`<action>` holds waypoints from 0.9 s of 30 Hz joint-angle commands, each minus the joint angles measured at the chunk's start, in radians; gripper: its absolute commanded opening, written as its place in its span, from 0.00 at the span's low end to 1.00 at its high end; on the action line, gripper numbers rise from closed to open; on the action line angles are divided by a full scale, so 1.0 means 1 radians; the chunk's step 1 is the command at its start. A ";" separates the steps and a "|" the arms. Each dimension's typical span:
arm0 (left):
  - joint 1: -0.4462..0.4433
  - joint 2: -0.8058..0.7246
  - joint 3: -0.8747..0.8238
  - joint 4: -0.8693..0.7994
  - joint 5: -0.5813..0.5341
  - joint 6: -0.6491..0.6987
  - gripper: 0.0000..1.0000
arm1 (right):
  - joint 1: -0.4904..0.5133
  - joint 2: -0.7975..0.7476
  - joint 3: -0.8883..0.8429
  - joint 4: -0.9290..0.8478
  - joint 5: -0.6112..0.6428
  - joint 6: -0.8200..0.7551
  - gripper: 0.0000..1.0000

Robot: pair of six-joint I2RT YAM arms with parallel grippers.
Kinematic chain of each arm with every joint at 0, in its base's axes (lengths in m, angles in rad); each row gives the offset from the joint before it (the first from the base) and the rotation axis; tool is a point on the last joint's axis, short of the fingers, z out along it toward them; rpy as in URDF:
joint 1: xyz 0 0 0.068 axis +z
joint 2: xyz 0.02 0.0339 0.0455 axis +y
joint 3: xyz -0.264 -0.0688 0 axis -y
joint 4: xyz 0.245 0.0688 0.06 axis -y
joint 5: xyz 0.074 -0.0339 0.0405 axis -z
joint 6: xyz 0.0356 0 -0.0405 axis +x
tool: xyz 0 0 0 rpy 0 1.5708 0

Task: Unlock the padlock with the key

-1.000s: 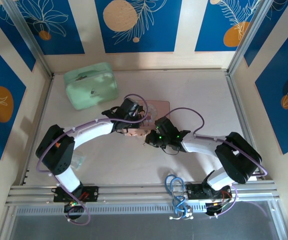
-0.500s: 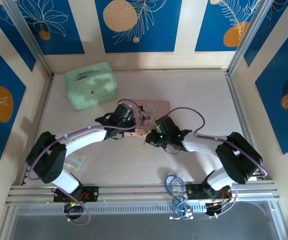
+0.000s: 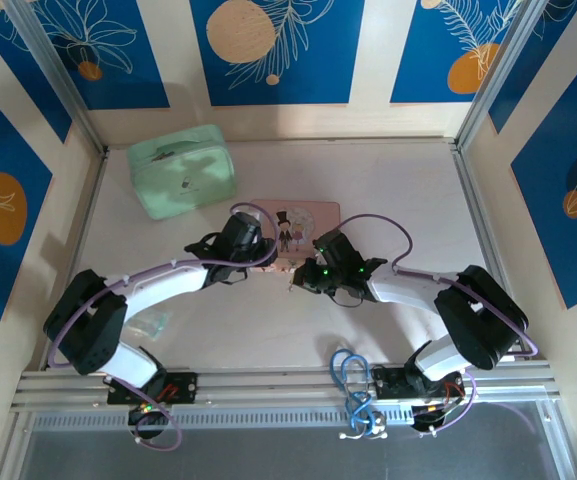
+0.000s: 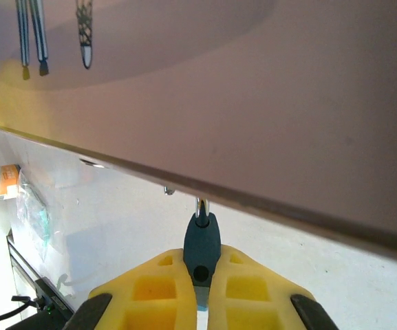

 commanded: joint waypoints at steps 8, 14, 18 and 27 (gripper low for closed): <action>0.014 -0.010 -0.040 -0.147 -0.043 -0.007 0.46 | 0.022 0.019 0.004 -0.126 0.117 0.116 0.00; 0.019 0.008 -0.014 -0.153 -0.044 -0.014 0.47 | 0.046 0.052 -0.003 -0.089 0.165 0.171 0.00; 0.031 0.020 0.047 -0.181 -0.014 -0.026 0.47 | 0.047 0.082 0.017 -0.098 0.149 0.167 0.00; 0.056 -0.052 0.091 -0.239 -0.037 0.059 0.57 | 0.068 0.042 -0.020 -0.072 0.187 0.160 0.00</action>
